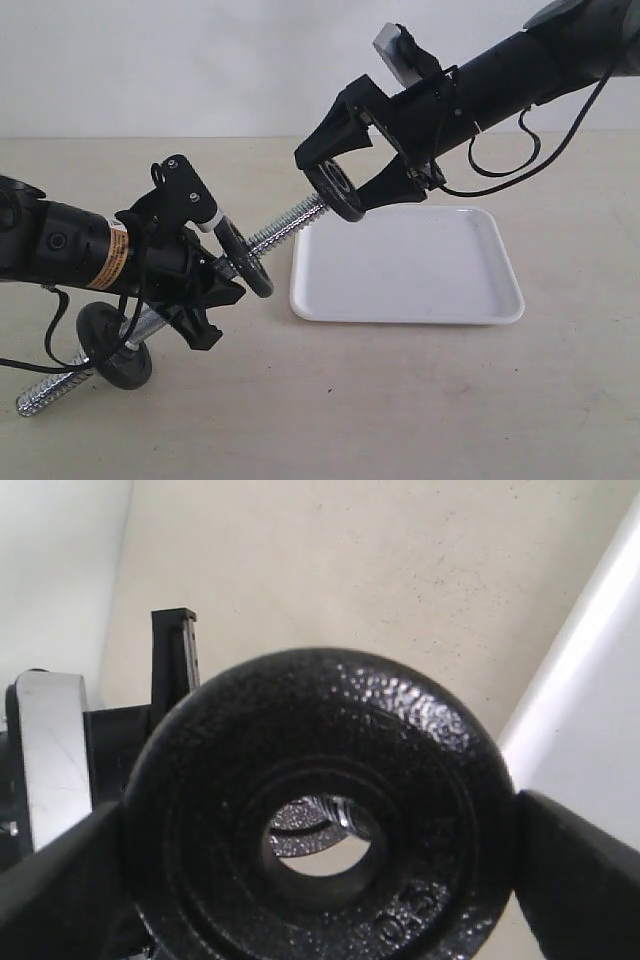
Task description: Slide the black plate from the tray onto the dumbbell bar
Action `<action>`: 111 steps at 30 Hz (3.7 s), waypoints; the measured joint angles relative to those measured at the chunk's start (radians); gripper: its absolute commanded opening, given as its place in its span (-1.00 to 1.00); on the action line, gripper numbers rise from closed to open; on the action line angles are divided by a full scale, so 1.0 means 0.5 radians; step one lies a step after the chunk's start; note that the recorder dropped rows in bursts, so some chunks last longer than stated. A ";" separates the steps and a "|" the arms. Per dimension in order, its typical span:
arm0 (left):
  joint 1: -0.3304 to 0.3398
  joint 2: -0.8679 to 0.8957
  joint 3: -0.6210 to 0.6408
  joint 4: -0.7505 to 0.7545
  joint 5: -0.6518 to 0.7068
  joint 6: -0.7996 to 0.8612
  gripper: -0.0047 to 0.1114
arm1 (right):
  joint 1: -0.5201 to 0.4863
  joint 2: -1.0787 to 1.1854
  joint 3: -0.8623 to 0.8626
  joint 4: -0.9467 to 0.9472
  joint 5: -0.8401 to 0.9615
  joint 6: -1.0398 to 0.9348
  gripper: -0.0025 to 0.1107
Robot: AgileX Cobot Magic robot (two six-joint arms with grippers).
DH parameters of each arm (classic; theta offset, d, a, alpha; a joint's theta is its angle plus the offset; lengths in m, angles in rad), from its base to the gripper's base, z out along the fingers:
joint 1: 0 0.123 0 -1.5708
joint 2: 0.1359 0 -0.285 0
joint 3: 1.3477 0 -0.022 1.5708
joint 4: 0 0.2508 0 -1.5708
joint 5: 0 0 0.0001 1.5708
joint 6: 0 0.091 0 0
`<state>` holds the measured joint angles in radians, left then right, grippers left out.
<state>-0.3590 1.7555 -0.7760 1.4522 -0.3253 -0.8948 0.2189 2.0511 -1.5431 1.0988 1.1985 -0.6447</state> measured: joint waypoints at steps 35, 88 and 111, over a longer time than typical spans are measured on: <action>0.004 0.007 -0.033 -0.136 -0.055 0.121 -0.84 | 0.019 0.036 0.000 -0.005 -0.046 0.021 -0.96; 0.016 0.024 -0.091 -0.127 -0.170 0.244 -0.84 | -0.118 -0.159 0.004 -0.033 0.011 0.045 -0.96; 0.016 0.024 -0.091 -0.127 -0.174 0.259 -0.84 | -0.121 -0.159 0.004 -0.048 0.011 -0.487 -0.96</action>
<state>-0.3511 1.7674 -0.8216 1.3886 -0.4125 -0.7650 0.1582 1.9714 -1.5410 1.0749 1.2042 -0.8883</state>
